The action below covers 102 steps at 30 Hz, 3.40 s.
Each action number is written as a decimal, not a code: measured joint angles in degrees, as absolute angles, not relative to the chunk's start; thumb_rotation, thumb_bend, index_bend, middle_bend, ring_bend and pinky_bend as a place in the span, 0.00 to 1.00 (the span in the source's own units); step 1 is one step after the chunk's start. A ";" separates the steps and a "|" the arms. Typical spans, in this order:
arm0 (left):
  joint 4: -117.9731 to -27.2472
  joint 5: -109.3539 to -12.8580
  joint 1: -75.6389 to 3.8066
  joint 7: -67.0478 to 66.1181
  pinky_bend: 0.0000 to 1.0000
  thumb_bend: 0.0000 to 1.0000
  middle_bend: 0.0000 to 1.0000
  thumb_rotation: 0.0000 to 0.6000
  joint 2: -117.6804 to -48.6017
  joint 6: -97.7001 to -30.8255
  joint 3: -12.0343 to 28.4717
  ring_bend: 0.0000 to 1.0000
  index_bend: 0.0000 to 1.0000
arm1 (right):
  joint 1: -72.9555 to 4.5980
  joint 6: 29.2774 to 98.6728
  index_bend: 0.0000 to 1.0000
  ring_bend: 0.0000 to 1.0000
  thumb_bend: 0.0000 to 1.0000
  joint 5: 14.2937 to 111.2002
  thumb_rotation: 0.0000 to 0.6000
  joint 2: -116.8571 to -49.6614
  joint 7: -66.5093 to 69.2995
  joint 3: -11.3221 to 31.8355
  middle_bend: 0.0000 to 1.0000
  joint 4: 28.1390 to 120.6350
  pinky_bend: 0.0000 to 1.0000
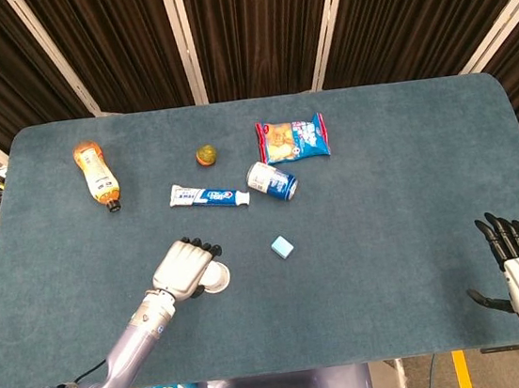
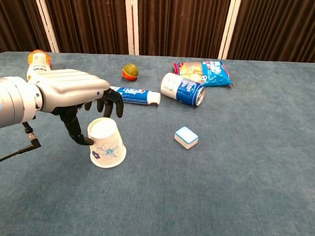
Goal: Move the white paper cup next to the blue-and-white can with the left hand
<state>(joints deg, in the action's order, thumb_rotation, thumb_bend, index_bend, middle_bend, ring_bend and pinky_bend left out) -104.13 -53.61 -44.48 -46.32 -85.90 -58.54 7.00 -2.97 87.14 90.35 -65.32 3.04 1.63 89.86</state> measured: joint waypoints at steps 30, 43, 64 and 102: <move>-100.12 -56.37 -51.86 -40.57 0.37 0.20 0.39 1.00 -92.19 -60.50 14.82 0.31 0.30 | -3.03 86.70 0.00 0.00 0.07 89.88 1.00 -64.88 4.53 1.68 0.00 90.29 0.00; -89.45 -50.79 -58.77 -42.98 0.37 0.20 0.39 1.00 -102.80 -58.42 16.52 0.31 0.29 | -3.28 85.92 0.00 0.00 0.07 89.26 1.00 -64.23 6.75 1.86 0.00 90.57 0.00; -84.38 -45.54 -62.00 -46.40 0.14 0.10 0.08 1.00 -107.03 -58.20 15.39 0.08 0.08 | -3.41 85.50 0.00 0.00 0.07 89.30 1.00 -63.80 7.87 1.72 0.00 91.02 0.00; -104.09 -82.40 -20.03 -14.25 0.00 0.09 0.00 1.00 -65.63 -93.20 -12.63 0.00 0.00 | -3.18 85.68 0.00 0.00 0.07 89.09 1.00 -64.92 2.22 1.61 0.00 91.04 0.00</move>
<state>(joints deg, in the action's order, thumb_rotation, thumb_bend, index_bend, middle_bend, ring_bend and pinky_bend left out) -104.09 -82.40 -20.03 -14.25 -65.63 -93.20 -12.63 -3.18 85.68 89.09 -64.92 2.22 1.61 91.04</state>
